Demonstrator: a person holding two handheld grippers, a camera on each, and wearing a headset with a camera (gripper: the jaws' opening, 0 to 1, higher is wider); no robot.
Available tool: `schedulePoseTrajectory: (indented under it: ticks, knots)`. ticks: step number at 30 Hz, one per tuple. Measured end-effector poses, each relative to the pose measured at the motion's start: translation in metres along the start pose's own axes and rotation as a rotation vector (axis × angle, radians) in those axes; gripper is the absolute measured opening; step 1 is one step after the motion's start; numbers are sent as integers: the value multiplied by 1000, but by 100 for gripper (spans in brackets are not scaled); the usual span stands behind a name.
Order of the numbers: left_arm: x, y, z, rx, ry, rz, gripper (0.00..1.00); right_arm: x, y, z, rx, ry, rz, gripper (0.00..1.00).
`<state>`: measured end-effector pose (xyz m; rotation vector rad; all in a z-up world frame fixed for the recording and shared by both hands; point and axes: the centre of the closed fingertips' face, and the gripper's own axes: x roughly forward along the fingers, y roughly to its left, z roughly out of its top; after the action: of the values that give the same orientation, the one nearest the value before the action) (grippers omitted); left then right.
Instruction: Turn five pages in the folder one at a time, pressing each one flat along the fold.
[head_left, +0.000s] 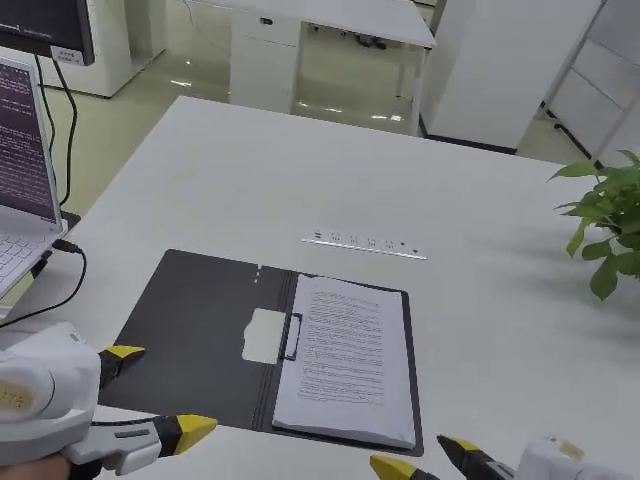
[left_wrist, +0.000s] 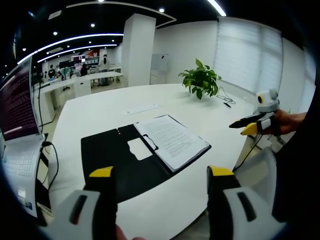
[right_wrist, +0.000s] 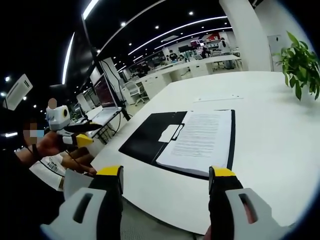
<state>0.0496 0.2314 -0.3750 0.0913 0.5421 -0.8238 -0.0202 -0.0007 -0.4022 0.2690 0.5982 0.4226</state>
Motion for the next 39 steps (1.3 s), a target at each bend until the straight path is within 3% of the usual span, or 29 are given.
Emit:
schedulePoseTrajectory:
  ticks: [20,25,32,39]
  knots:
    - [37,-11,20,39,8,-50,73,1,-18,11,-10,-20,-4,68]
    - [49,-15,20,51,24,-69,71,5,-23,13,-23,-15,-2,67]
    - [72,-27,24,73,36,-110,69,12,-29,21,-63,-13,1,67]
    - [105,-44,19,92,72,-159,68,16,-41,18,-102,6,-19,67]
